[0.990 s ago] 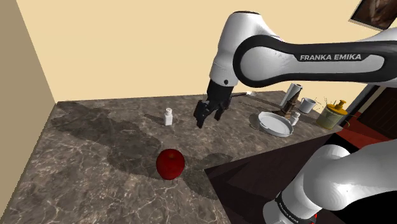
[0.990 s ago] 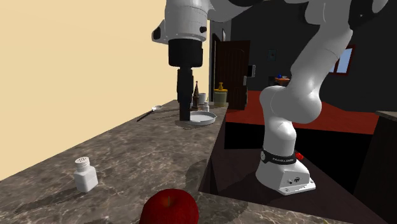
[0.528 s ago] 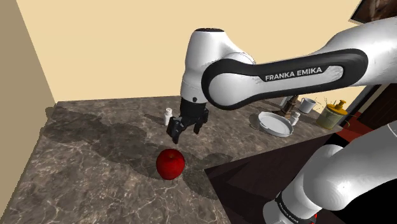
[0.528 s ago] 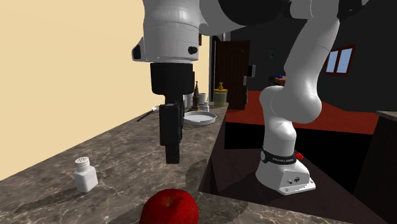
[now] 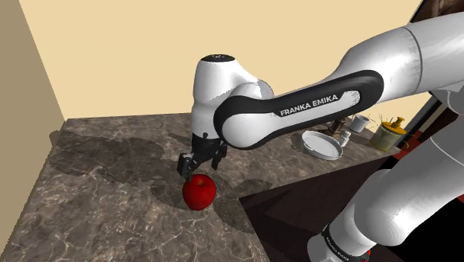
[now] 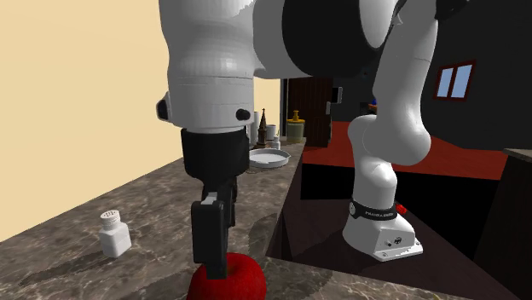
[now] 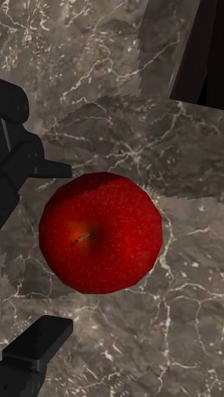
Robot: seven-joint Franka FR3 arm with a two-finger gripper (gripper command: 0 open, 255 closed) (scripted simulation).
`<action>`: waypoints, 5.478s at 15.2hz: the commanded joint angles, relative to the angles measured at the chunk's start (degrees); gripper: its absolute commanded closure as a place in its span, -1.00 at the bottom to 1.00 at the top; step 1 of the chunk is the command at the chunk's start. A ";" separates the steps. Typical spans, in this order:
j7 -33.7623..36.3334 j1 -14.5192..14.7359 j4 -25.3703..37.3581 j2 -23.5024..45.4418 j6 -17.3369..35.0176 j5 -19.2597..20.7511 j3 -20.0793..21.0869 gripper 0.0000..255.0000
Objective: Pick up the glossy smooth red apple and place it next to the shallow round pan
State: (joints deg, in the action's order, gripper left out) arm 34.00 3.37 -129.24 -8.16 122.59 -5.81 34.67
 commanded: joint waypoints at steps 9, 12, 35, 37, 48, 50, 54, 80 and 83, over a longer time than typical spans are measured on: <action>0.66 -0.04 -1.61 1.46 2.90 0.76 0.39 -1.00; 0.65 -0.03 -1.62 1.44 2.89 0.76 0.39 1.00; -1.18 0.05 5.30 -3.37 -8.24 -1.45 -1.11 1.00; -1.31 0.03 6.48 -3.81 -9.81 -1.59 -1.31 1.00; -1.60 -0.20 13.78 -5.16 -18.33 -1.80 -2.25 1.00; -1.58 -0.25 15.26 -5.22 -19.87 -1.75 -2.38 1.00; -1.48 -0.38 18.39 -5.16 -22.94 -1.60 -2.58 1.00; -35.34 -10.75 9.44 -14.14 -24.90 2.52 -26.99 1.00; -39.33 -12.33 10.50 -12.83 -24.77 3.70 -29.80 1.00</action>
State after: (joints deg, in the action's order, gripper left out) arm -3.94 -8.47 -118.84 -21.03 97.90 -2.47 5.79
